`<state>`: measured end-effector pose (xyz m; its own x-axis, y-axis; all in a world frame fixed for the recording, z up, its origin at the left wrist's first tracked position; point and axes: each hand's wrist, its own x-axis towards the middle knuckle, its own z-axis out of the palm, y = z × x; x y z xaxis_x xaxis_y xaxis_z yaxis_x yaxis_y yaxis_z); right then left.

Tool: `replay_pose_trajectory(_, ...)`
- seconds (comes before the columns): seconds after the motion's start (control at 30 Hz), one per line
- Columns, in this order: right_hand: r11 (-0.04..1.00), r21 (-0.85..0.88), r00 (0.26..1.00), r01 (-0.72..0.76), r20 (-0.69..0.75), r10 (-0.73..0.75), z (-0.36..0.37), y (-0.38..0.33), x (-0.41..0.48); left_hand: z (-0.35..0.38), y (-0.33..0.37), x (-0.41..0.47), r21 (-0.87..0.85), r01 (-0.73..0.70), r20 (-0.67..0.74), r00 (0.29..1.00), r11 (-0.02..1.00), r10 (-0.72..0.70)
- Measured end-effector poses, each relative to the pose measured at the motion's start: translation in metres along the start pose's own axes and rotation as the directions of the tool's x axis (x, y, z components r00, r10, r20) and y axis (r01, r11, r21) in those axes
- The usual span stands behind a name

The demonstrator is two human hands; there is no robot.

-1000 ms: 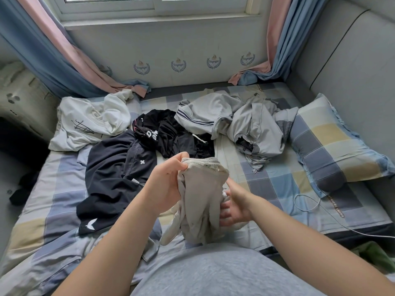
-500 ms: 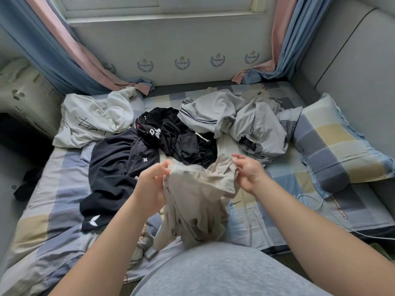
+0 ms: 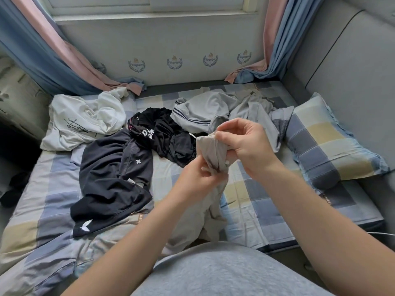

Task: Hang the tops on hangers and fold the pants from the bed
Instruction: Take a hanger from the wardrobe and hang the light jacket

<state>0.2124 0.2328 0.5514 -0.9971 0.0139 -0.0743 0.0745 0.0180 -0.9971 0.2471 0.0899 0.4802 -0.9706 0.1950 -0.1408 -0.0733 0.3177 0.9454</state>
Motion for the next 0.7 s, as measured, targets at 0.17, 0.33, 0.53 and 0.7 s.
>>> replay_pose_trajectory(0.17,0.996,-0.09,0.998,0.011,-0.06,-0.017,-0.014,0.0,0.007,-0.004,-0.002,0.002,-0.153,0.01,-0.08,0.997,0.988,-0.022)
replay_pose_trajectory(0.33,0.959,0.189,0.941,-0.212,-0.225,0.253,-0.047,0.015,0.03,-0.029,-0.016,0.008,-0.709,0.304,-0.142,0.822,0.636,-0.552)
replay_pose_trajectory(0.53,0.714,0.555,0.789,-0.427,-0.156,0.594,-0.076,0.046,0.039,-0.059,-0.049,0.011,-0.884,0.326,-0.004,0.713,0.336,-0.701)
replay_pose_trajectory(0.7,0.707,0.61,0.795,-0.358,-0.198,0.573,-0.079,0.052,0.041,-0.062,-0.068,-0.001,-0.06,0.492,-0.085,0.864,0.868,-0.496)
